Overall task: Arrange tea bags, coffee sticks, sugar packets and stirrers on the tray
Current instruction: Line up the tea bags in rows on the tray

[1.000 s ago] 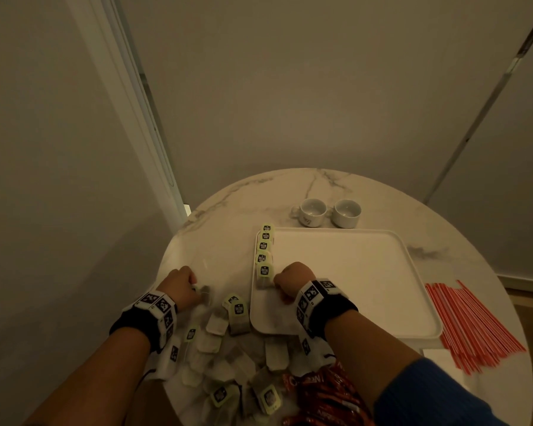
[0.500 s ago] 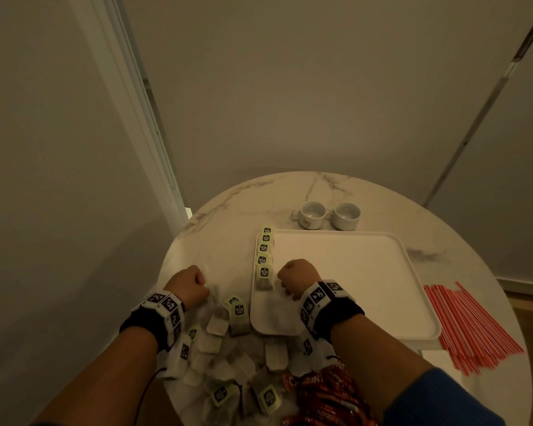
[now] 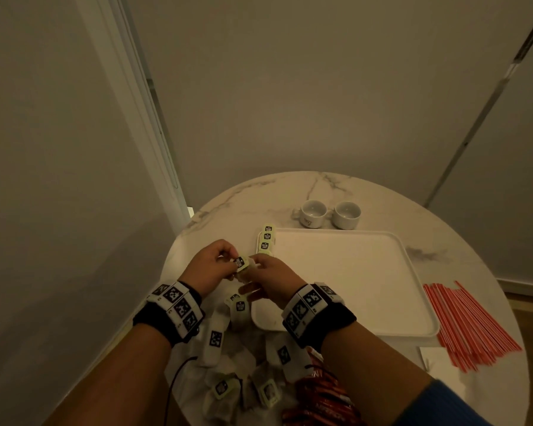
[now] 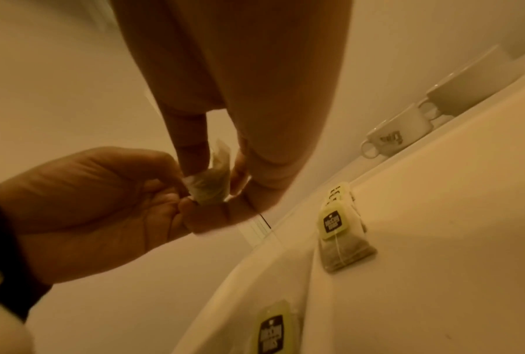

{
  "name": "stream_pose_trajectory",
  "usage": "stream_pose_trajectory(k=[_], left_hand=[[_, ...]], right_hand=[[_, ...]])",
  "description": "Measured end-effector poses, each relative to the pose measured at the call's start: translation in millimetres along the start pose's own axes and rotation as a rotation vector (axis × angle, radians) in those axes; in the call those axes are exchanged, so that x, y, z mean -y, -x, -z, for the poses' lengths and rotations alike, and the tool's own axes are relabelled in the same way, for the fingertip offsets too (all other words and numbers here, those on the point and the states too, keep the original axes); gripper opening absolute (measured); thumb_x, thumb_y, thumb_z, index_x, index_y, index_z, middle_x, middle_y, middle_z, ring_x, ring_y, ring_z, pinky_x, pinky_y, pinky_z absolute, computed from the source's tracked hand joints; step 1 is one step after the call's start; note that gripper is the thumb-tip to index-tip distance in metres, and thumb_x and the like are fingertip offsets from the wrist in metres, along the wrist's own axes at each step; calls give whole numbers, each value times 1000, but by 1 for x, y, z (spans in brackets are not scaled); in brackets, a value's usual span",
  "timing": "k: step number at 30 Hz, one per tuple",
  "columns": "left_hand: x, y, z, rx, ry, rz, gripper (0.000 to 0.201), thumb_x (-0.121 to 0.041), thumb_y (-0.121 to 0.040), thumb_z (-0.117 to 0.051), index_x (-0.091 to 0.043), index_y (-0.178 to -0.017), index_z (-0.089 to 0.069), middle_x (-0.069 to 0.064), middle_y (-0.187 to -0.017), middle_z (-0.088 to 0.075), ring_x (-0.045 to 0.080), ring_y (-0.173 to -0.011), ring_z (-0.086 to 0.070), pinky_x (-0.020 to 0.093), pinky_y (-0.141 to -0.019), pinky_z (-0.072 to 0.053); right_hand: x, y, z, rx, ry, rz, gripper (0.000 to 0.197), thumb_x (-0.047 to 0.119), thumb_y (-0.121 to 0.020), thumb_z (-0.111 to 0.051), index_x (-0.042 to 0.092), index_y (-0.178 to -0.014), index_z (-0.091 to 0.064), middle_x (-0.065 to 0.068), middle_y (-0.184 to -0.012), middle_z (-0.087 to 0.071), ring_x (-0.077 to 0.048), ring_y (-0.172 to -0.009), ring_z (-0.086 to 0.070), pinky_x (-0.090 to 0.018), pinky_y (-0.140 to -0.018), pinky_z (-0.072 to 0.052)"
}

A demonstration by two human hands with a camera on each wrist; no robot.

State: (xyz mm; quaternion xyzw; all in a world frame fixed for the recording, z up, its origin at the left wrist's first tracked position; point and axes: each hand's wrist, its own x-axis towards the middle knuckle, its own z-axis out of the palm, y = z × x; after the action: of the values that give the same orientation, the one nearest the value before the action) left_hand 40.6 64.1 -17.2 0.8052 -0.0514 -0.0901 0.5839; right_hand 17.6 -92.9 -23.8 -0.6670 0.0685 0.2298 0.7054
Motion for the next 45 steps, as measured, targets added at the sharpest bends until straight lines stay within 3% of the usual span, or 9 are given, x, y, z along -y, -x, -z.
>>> stream_pose_trajectory(k=[4, 11, 16, 23, 29, 34, 39, 42, 45], left_hand=[[-5, 5, -7, -53, -20, -134, 30, 11, -76, -62, -16, -85, -54, 4, -79, -56, 17, -71, -54, 32, -65, -49], [-16, 10, -14, -96, 3, -234, 24, 0, -77, -69, -21, -87, -64, 2, -79, -60, 17, -76, -57, 35, -75, -49], [-27, 15, -17, -94, -162, -393, 22, -4, -79, -72, -23, -88, -67, -3, -86, -63, 9, -78, -59, 20, -66, -47], [-33, 14, -21, 29, 84, 25, 21, -11, -88, -64, -15, -109, -61, 10, -89, -68, 21, -76, -68, 29, -57, -49], [-29, 10, -30, -22, 156, 20, 18, 3, -83, -65, -5, -98, -62, 15, -79, -68, 21, -63, -66, 29, -53, -51], [-16, 7, -28, 0, 1, 66, 30, -6, -81, -71, -16, -106, -59, 7, -84, -67, 22, -72, -67, 27, -53, -47], [4, 7, -25, -66, -336, 75, 16, -22, -89, -62, -20, -105, -62, 0, -93, -63, 14, -83, -58, 25, -68, -47], [11, 6, -31, 146, -588, 37, 20, -24, -92, -55, -24, -111, -63, 0, -110, -56, 17, -103, -55, 29, -87, -46], [17, 7, -43, 320, -863, 23, 34, -26, -92, -50, -32, -125, -58, 1, -125, -47, 22, -118, -42, 37, -102, -39]], right_hand=[[3, 8, 7, -79, -51, 94, 25, -2, -88, -59, -6, -112, -55, -16, -80, -64, -21, -59, -61, -26, -51, -51], [12, 17, 25, -193, 49, 165, 3, 9, -91, -57, 7, -93, -60, -8, -73, -66, -17, -57, -60, -24, -44, -42], [15, 16, 29, -266, 19, 153, 17, 16, -90, -63, 0, -90, -66, -5, -64, -55, -11, -49, -50, -22, -41, -37], [20, 20, 25, -194, -202, 149, 15, 2, -95, -51, -3, -92, -65, -13, -74, -56, -15, -52, -49, -23, -42, -44], [21, 16, 25, -180, -253, 137, 22, 6, -89, -54, -9, -101, -62, -18, -80, -56, -18, -56, -51, -24, -46, -43], [8, 6, 34, -282, -137, 109, 11, 10, -88, -65, 6, -79, -60, -11, -71, -58, -16, -52, -52, -23, -44, -41], [-20, -13, 47, -328, 178, -94, 16, 10, -87, -67, 8, -72, -61, -12, -71, -58, -21, -58, -55, -33, -56, -52], [-30, -20, 45, -323, 364, -153, 4, 8, -85, -68, 7, -89, -66, -14, -80, -65, -21, -56, -59, -34, -62, -57], [-32, -30, 41, -374, 464, -126, 18, 6, -78, -71, 16, -84, -57, -12, -91, -68, -25, -67, -65, -35, -66, -59]])
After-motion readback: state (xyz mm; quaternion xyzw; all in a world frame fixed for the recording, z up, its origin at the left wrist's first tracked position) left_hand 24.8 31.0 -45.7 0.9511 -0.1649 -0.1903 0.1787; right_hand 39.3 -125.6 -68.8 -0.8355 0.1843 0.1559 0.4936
